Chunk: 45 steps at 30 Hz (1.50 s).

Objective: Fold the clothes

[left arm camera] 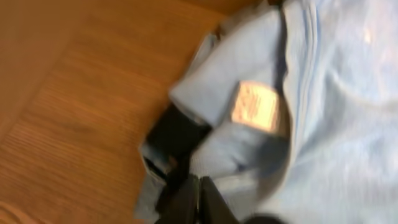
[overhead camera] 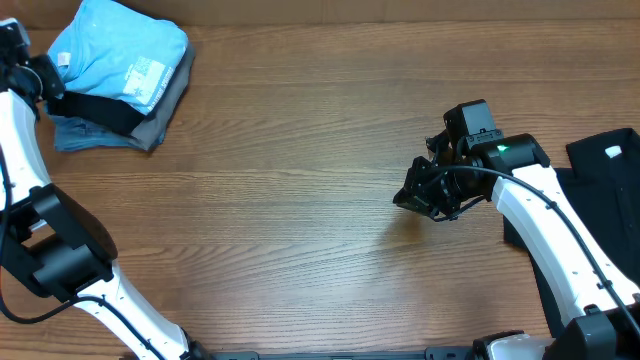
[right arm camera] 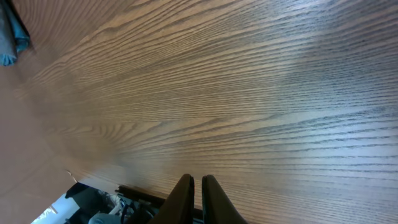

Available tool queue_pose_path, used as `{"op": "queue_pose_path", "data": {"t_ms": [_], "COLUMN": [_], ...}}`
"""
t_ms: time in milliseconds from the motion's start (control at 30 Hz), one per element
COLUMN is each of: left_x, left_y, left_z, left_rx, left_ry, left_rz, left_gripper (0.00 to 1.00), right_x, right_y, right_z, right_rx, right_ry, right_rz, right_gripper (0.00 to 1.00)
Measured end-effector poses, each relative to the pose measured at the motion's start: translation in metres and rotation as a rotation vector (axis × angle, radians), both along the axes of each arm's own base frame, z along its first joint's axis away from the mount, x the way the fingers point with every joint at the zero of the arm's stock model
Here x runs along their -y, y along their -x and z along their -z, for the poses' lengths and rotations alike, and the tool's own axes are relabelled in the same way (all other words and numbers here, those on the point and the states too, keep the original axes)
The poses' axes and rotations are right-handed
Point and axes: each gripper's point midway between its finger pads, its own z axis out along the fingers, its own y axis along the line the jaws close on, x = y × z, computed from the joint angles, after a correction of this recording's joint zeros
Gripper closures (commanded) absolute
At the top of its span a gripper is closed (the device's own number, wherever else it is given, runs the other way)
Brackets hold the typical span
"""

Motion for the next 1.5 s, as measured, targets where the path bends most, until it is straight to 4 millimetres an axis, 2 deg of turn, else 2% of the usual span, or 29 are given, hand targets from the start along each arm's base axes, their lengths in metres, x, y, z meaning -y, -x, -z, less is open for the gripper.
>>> {"op": "queue_pose_path", "data": {"t_ms": [67, 133, 200, 333, 433, 567, 733, 767, 933, 1067, 1133, 1200, 1300, 1333, 1500], "left_x": [0.007, 0.014, 0.017, 0.011, 0.002, -0.004, -0.005, -0.005, -0.01, -0.017, -0.021, -0.027, -0.036, -0.04, -0.051], "left_y": [0.009, 0.017, 0.023, 0.02, 0.01, 0.003, 0.001, 0.001, -0.004, -0.011, -0.015, -0.017, -0.016, -0.014, 0.008], "left_z": [0.009, 0.016, 0.02, 0.018, 0.016, 0.031, 0.061, 0.064, 0.057, 0.037, 0.024, 0.012, 0.001, 0.001, 0.009], "left_rx": [-0.046, -0.088, -0.116, -0.104, -0.071, -0.077, -0.123, -0.126, -0.108, -0.075, -0.052, -0.038, -0.034, -0.039, -0.113], "left_ry": [0.042, 0.074, 0.089, 0.059, 0.013, -0.003, 0.014, 0.013, -0.02, -0.058, -0.082, -0.115, -0.155, -0.164, -0.165], "left_rz": [0.007, 0.014, 0.013, 0.001, 0.001, 0.012, 0.026, 0.03, 0.039, 0.036, 0.032, 0.018, -0.022, -0.043, -0.162], "left_gripper": [0.52, 0.51, 0.56, 0.62, 0.68, 0.69, 0.96, 0.96, 0.96, 0.96, 0.83, 0.81, 0.51, 0.46, 0.41], "right_x": [0.0, 0.0, 0.0, 0.0, -0.001, -0.001, 0.0, 0.0, -0.001, -0.001, -0.001, -0.001, -0.001, -0.001, -0.001], "right_y": [0.0, -0.001, -0.001, -0.002, -0.002, -0.002, -0.002, -0.002, -0.002, -0.004, -0.005, -0.005, -0.005, -0.005, -0.005], "right_z": [0.0, 0.0, 0.0, 0.0, 0.0, 0.0, 0.0, 0.0, 0.0, -0.001, -0.001, -0.001, -0.001, -0.001, -0.001], "right_rx": [0.001, 0.004, 0.007, 0.01, 0.011, 0.011, 0.009, 0.009, 0.009, 0.017, 0.022, 0.023, 0.022, 0.022, 0.022], "right_ry": [0.0, -0.001, -0.001, -0.002, -0.002, -0.002, -0.002, -0.002, -0.003, -0.004, -0.006, -0.006, -0.006, -0.005, -0.006], "right_rz": [0.0, 0.0, 0.0, 0.0, 0.0, 0.0, 0.003, 0.003, 0.003, 0.003, 0.002, 0.003, 0.003, 0.003, 0.003], "right_gripper": [0.91, 0.91, 0.91, 0.91, 0.91, 0.91, 0.91, 0.91, 0.91, 0.91, 0.91, 0.9, 0.9, 0.9, 0.91]}}
